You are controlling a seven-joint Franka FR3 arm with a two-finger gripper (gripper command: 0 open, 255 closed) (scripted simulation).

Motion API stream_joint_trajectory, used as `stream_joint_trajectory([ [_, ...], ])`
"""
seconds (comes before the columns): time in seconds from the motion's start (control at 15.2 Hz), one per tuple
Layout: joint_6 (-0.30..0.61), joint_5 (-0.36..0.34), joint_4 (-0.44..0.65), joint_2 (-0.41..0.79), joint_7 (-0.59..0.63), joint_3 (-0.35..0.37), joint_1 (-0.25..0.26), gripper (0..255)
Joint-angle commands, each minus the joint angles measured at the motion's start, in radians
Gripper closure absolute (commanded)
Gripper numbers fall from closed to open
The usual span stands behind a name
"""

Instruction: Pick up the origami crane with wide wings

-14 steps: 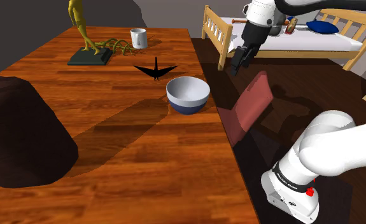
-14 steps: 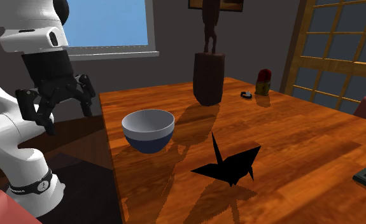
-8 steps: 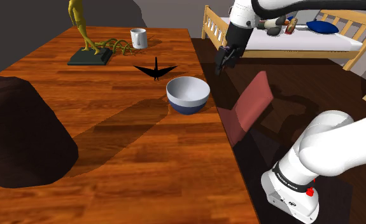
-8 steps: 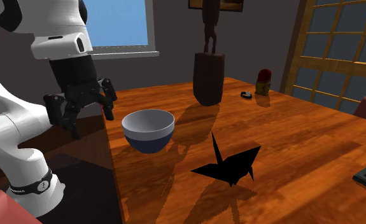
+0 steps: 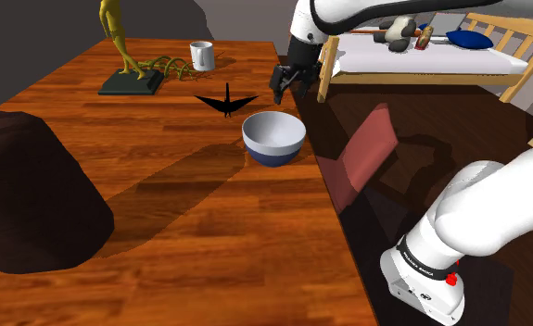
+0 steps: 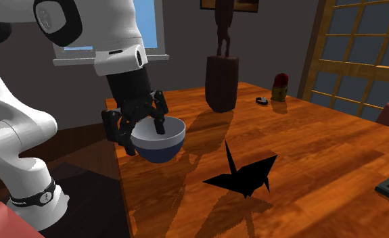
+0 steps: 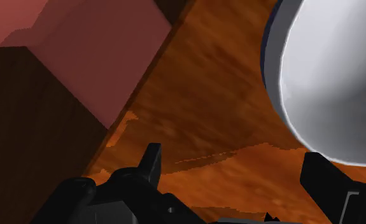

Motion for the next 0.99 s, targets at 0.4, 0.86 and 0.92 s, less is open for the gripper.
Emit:
stream_joint_trajectory([
  [0.4, 0.096, -0.028, 0.247, 0.299, 0.172, 0.046, -0.012, 0],
  [0.86, 0.103, -0.079, 0.542, 0.567, 0.315, 0.052, 0.000, 0],
  [0.92, 0.098, -0.086, 0.592, 0.607, 0.334, 0.051, 0.004, 0],
])
